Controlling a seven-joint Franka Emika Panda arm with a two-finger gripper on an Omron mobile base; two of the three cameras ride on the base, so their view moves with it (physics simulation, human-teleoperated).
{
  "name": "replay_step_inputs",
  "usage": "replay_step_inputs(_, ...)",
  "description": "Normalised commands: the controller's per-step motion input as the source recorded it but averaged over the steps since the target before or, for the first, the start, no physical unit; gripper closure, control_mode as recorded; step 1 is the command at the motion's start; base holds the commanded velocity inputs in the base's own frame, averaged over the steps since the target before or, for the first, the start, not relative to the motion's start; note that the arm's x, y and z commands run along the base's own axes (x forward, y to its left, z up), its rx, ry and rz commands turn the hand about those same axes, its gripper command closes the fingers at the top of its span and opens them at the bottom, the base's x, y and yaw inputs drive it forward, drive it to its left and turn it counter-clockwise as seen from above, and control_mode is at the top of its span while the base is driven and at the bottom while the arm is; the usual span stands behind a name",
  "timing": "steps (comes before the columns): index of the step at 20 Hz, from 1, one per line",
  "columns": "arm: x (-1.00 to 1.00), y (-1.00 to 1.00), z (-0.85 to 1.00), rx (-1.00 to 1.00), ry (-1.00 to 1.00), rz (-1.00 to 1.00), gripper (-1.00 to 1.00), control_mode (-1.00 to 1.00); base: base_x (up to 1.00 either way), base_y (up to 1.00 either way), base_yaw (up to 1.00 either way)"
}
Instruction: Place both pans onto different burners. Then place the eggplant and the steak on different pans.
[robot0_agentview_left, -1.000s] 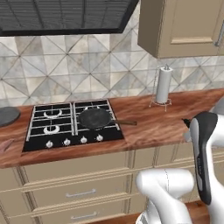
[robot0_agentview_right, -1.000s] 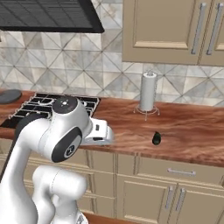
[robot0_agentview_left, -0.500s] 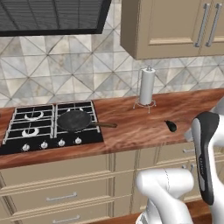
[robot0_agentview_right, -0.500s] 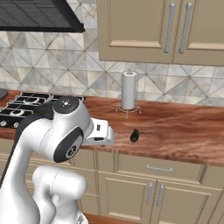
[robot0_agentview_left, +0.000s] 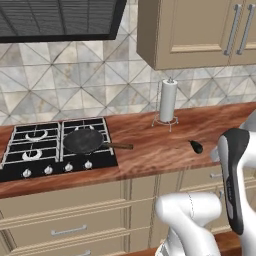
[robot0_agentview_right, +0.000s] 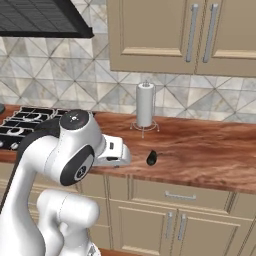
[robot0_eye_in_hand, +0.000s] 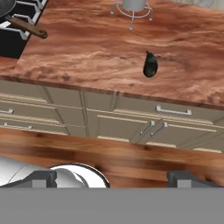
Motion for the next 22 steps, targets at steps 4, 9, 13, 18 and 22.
replay_step_inputs(4, 0.02, -0.08, 0.0, 0.0, -0.01, 0.0, -1.0, -1.0, 0.1, -0.1, 0.0)
replay_step_inputs(9, 0.07, -0.19, 0.01, 0.0, -0.03, 0.0, -1.0, -1.0, 0.0, 0.0, 0.0)
replay_step_inputs(13, 0.4, -0.23, 0.0, 0.0, 0.0, 0.0, -1.0, -1.0, 0.0, 0.0, 0.0)
replay_step_inputs(18, 0.46, -0.18, 0.03, 0.0, 0.0, 0.0, -1.0, -1.0, 0.0, 0.0, 0.0)
replay_step_inputs(22, 0.41, -0.12, 0.0, 0.0, 0.0, 0.0, -1.0, -1.0, 0.0, 0.0, 0.0)
